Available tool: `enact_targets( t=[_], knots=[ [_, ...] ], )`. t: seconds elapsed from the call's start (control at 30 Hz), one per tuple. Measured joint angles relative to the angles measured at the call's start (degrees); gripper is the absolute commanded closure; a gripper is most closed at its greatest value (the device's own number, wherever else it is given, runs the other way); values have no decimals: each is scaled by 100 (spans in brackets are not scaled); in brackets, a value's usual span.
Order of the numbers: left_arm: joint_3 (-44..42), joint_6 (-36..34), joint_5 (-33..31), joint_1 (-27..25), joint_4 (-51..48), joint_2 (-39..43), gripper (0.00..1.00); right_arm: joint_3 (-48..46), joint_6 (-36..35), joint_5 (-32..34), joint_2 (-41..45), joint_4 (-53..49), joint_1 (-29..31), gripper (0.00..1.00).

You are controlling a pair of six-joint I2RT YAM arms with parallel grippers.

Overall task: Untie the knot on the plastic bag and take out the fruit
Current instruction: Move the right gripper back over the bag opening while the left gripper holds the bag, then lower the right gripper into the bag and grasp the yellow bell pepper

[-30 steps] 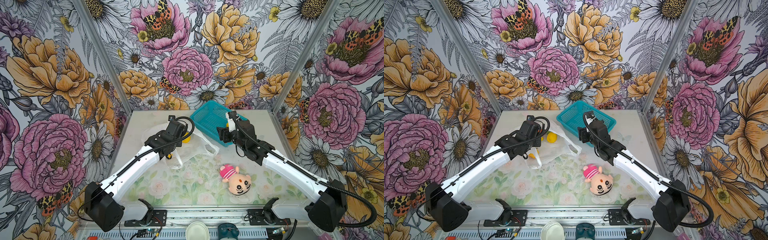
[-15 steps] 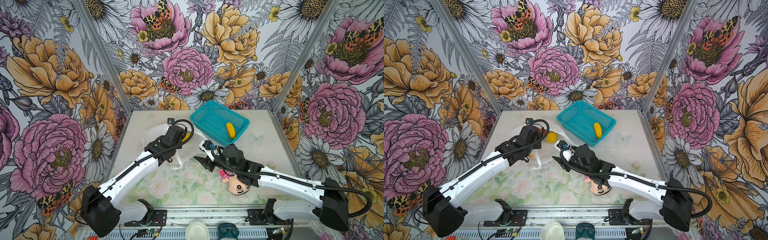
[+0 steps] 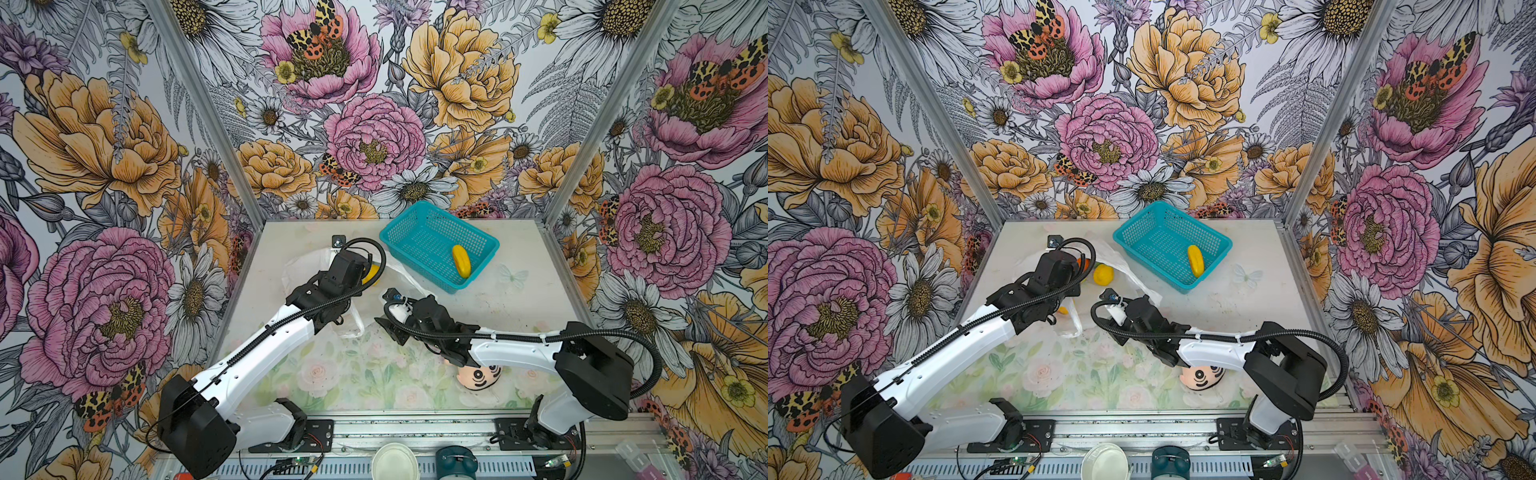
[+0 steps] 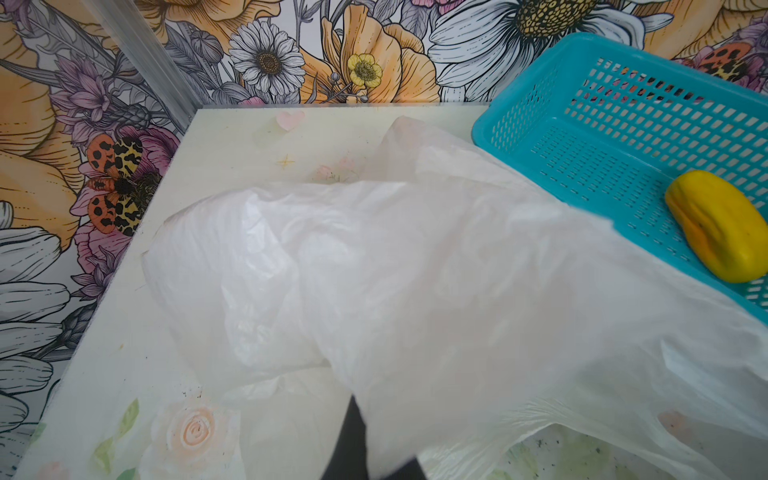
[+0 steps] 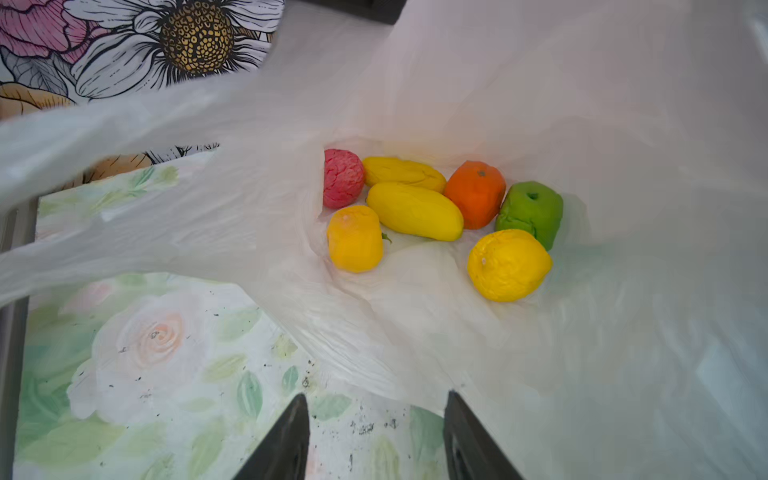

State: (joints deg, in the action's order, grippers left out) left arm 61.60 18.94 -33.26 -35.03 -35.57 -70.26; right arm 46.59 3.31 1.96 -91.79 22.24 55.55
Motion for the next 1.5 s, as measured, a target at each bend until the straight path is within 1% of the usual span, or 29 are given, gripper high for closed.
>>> enact_targets(
  t=[0.2,0.37,0.53,0.77,1.07,1.17,1.3,1.33,1.4,1.43,1.5],
  knots=[
    [-13,0,-4,-7,11,11,100,289,31,195,-426,109,0,48],
    [-20,0,-50,-11,11,61,100,468,50,328,-835,439,0,49],
    [-24,-2,-68,-11,35,118,100,789,76,409,-1296,326,0,50],
    [-39,-2,-140,-52,46,184,100,1023,144,538,-1534,413,-2,52],
    [-214,4,-214,-74,122,605,100,1419,251,798,-1681,227,0,51],
    [-275,2,-236,-74,140,745,100,1650,321,791,-1869,221,-2,48],
    [-280,2,-240,-74,157,839,100,2234,433,787,-2345,-13,0,43],
    [-280,4,-245,-74,157,857,100,2426,485,767,-2485,-76,0,41],
    [-280,4,-260,-74,160,879,100,2756,608,684,-2752,-140,-2,30],
    [-280,4,-275,-74,160,881,100,2931,647,610,-2907,-153,-2,26],
    [-284,4,-278,-79,160,879,100,3217,765,479,-3176,-197,-2,23]
  ],
)
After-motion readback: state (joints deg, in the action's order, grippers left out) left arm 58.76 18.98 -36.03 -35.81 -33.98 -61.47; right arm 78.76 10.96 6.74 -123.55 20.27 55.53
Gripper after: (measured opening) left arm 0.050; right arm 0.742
